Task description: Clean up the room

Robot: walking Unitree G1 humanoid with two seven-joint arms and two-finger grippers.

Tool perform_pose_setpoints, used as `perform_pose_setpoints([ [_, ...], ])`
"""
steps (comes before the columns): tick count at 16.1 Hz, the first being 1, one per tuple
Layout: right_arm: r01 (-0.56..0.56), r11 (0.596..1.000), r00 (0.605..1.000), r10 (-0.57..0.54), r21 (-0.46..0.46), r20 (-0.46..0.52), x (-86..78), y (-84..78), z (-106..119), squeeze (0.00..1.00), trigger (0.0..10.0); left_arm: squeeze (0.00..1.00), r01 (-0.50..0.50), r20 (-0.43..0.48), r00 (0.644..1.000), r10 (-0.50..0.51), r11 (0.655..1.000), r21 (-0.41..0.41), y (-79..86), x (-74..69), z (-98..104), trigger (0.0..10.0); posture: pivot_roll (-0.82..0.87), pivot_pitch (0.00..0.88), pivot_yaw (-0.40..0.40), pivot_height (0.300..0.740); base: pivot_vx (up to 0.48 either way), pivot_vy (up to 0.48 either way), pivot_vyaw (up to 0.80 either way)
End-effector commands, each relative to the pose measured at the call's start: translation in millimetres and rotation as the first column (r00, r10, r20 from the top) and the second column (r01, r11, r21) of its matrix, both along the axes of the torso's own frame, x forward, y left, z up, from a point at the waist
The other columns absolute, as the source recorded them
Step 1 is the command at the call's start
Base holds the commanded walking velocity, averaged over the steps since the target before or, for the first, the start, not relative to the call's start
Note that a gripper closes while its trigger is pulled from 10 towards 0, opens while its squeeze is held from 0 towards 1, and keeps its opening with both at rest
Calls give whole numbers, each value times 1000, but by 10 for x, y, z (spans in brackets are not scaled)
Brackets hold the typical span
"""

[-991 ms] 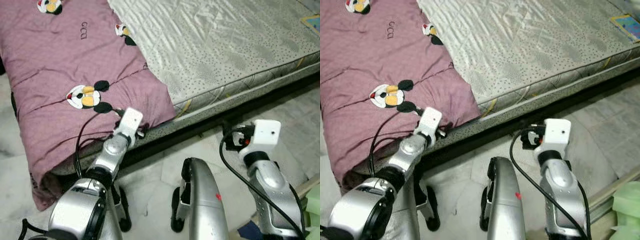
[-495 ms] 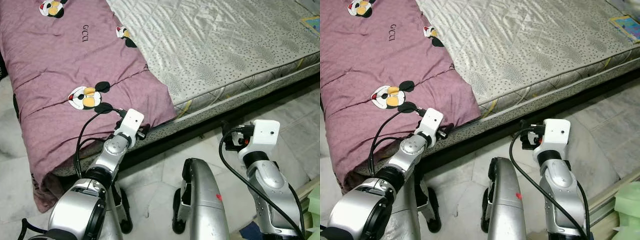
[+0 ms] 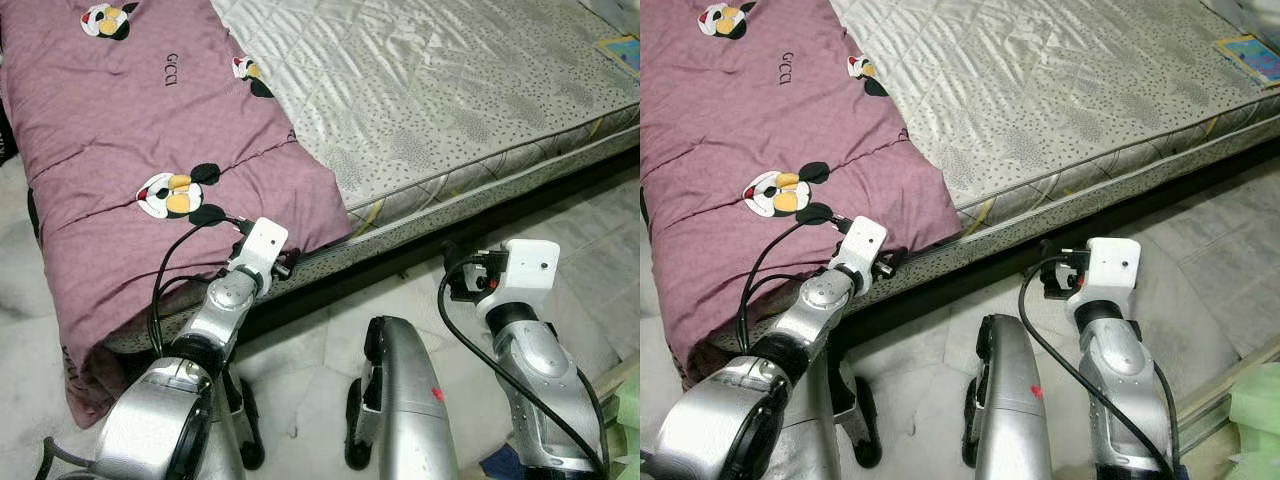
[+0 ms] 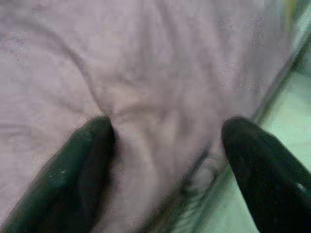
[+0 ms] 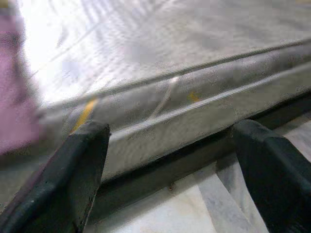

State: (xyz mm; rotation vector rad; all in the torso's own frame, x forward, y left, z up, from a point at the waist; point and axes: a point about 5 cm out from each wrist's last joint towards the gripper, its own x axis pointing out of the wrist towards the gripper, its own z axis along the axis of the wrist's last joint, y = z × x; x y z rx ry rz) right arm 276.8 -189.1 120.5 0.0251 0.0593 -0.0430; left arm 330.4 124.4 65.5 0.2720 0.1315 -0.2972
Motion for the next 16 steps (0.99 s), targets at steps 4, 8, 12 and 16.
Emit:
perform_pose_setpoints([
  [4, -14, 1000, 995, 13, 4, 100, 351, 230, 94, 0, 10000, 0, -217, 357, 894, 272, 958, -188, 662, -291, 604, 10000, 86, 0, -11, 546, 0, 0, 0],
  [8, -63, 997, 983, 54, 46, 177, 423, 310, 129, 0, 10000, 0, -202, 346, 900, 265, 957, -209, 592, -512, 695, 10000, 93, 0, -5, 546, 0, 0, 0],
  [12, -93, 993, 978, 79, 68, 192, 464, 356, 154, 0, 10000, 0, -233, 337, 893, 298, 947, -220, 621, -517, 724, 10000, 96, 0, -8, 591, 0, 0, 0],
  [16, -106, 992, 975, 89, 74, 203, 486, 363, 160, 0, 10000, 0, -248, 317, 894, 315, 940, -233, 616, -512, 728, 10000, 91, 0, -8, 641, 0, 0, 0],
])
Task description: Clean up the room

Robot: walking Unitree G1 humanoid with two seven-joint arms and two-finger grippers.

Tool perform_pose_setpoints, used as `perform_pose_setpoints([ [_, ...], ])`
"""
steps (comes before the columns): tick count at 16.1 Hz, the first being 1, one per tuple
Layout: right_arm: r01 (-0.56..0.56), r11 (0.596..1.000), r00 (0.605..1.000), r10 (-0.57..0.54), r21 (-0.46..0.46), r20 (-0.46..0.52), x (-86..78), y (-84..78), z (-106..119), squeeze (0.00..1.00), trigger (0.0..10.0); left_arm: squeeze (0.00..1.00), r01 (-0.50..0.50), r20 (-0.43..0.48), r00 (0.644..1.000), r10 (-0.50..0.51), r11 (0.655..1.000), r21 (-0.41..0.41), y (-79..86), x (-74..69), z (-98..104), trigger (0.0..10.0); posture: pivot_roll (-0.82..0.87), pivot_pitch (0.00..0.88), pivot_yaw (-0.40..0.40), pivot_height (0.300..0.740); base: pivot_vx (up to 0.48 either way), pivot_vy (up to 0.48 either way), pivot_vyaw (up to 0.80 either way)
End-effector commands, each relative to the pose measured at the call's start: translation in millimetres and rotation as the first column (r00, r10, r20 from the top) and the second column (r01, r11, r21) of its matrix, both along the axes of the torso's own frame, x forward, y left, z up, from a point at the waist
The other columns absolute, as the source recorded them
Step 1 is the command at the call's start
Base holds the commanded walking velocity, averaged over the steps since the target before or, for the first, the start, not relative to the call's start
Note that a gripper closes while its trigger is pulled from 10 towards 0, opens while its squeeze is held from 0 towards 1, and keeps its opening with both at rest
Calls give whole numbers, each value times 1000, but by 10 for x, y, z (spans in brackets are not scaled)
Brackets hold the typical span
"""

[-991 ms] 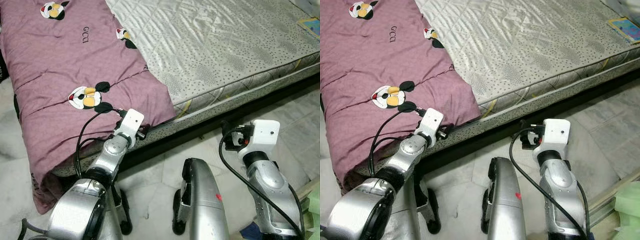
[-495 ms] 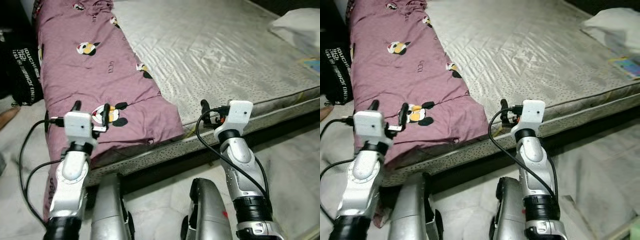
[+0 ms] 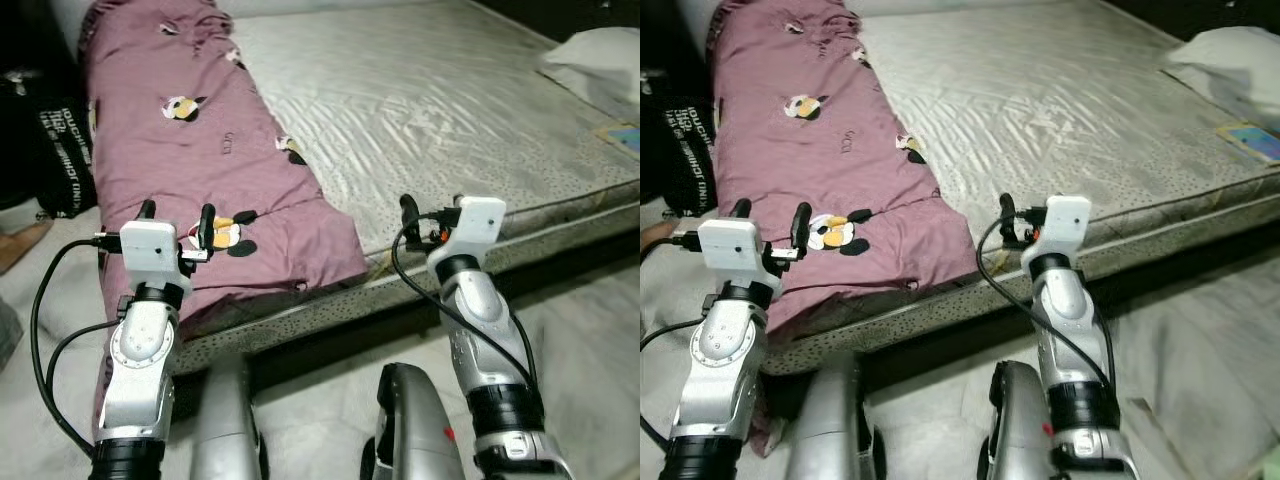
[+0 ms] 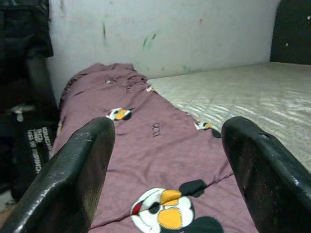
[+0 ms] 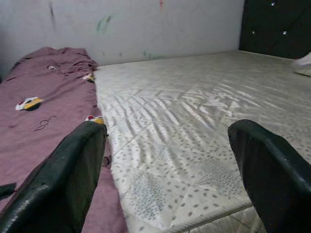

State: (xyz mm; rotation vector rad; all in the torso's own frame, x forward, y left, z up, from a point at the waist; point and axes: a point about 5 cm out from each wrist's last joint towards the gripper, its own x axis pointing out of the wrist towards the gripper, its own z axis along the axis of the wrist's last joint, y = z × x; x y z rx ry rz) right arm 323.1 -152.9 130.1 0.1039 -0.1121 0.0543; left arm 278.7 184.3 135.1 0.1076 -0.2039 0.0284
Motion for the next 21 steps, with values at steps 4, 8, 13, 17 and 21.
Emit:
perform_pose_setpoints([
  [4, -7, 1000, 1000, 7, 12, 30, 23, 0, 61, 0, 10000, 0, -24, -18, 1000, 23, 999, -26, 29, 8, -1, 10000, 78, 0, 6, 681, 0, 0, 0],
  [8, -3, 1000, 999, 2, 13, 35, 37, -18, 71, 0, 10000, 0, -18, -21, 1000, 18, 1000, -13, 15, 44, 18, 10000, 76, 0, 9, 731, 0, 0, 0],
  [13, 0, 1000, 1000, 0, 13, 25, 48, -29, 35, 0, 10000, 0, -47, -65, 997, 47, 999, 6, 19, 79, -70, 10000, 72, 0, 3, 740, 0, 0, 0],
  [17, 11, 1000, 1000, -11, 16, -19, -2, -45, -116, 0, 10000, 0, -65, -113, 991, 65, 998, 5, 63, 81, -231, 10000, 67, 0, -3, 740, 0, 0, 0],
  [21, 39, 999, 998, -39, -13, -51, -133, -118, -260, 0, 10000, 0, -64, -137, 988, 64, 998, 4, 44, 8, -340, 10000, 60, 0, -5, 740, 0, 0, 0],
])
